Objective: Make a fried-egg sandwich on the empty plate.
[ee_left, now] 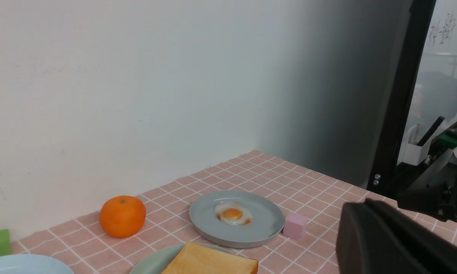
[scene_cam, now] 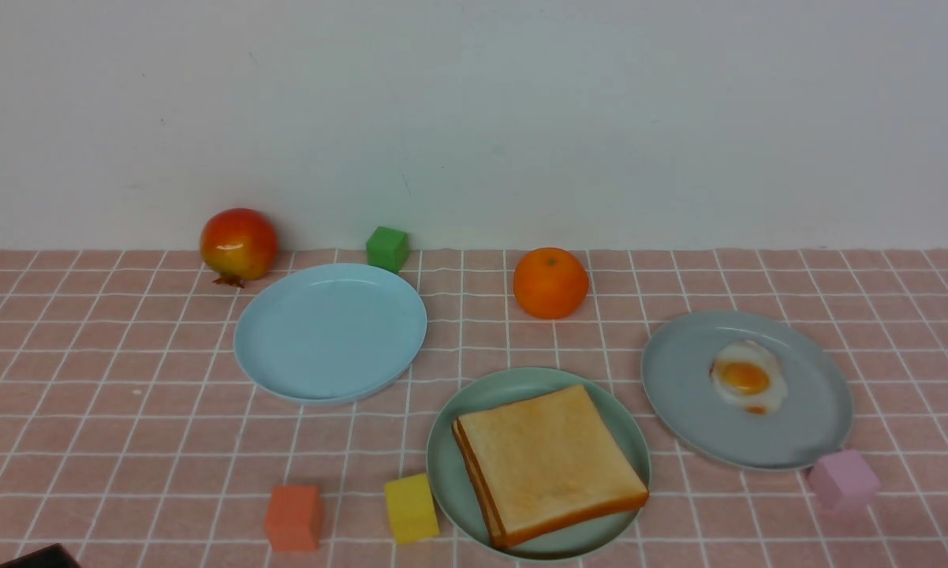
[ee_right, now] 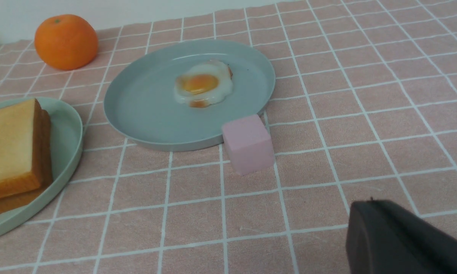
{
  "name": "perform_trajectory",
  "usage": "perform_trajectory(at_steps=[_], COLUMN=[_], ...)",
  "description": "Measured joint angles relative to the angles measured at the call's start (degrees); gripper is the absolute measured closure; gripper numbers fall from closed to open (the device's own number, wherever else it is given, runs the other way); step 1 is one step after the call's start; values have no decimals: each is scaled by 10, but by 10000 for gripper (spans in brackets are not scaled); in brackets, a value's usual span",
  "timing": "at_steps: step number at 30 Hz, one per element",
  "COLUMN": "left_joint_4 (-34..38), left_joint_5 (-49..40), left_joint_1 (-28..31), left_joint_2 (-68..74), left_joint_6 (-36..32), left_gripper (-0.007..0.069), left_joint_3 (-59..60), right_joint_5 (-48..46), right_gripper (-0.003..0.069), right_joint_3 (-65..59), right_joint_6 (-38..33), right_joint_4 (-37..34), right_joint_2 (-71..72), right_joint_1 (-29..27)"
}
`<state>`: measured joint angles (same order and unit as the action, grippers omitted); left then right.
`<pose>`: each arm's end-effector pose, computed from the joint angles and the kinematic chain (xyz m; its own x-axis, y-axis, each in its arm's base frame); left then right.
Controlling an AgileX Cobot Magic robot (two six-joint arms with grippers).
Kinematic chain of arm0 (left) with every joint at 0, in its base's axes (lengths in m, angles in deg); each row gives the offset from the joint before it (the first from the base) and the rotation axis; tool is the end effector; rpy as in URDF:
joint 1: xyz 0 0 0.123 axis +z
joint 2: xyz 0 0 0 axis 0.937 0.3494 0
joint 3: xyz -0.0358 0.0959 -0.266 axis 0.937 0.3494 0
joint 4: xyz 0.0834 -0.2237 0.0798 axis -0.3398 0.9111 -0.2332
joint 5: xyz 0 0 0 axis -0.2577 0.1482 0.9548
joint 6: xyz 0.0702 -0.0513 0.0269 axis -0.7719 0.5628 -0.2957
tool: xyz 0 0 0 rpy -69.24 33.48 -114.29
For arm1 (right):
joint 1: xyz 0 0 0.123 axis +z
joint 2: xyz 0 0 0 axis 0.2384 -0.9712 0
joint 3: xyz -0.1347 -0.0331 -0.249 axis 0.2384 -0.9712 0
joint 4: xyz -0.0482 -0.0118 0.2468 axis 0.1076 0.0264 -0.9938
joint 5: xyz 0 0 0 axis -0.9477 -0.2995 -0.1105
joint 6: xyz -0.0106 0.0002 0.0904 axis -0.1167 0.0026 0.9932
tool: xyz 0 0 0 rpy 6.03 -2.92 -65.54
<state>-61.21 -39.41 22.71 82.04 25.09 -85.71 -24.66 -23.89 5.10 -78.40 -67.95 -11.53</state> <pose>0.0282 -0.0352 0.2990 0.0000 -0.2384 -0.9712 0.7642 0.6264 -0.1537 0.0519 -0.0028 0.1713 -0.3100 0.0754 -0.9478 0.0385 0.9970 0.0667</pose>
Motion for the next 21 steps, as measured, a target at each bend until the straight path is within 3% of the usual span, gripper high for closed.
perform_trajectory(at_steps=[13,17,21], left_joint_4=[-22,-51,-57], left_joint_5=[19,43,45], left_joint_1=[8,99,261], left_joint_2=[0,0,-16], left_joint_6=[0,24,89], left_gripper=[612,612,612], left_joint_3=[5,29,83], right_joint_5=[0,0,0], right_gripper=[651,648,648], right_joint_3=[0,0,0], right_joint_6=[0,0,0], right_joint_4=[0,0,0], right_joint_2=[0,0,0], right_joint_1=[0,0,0])
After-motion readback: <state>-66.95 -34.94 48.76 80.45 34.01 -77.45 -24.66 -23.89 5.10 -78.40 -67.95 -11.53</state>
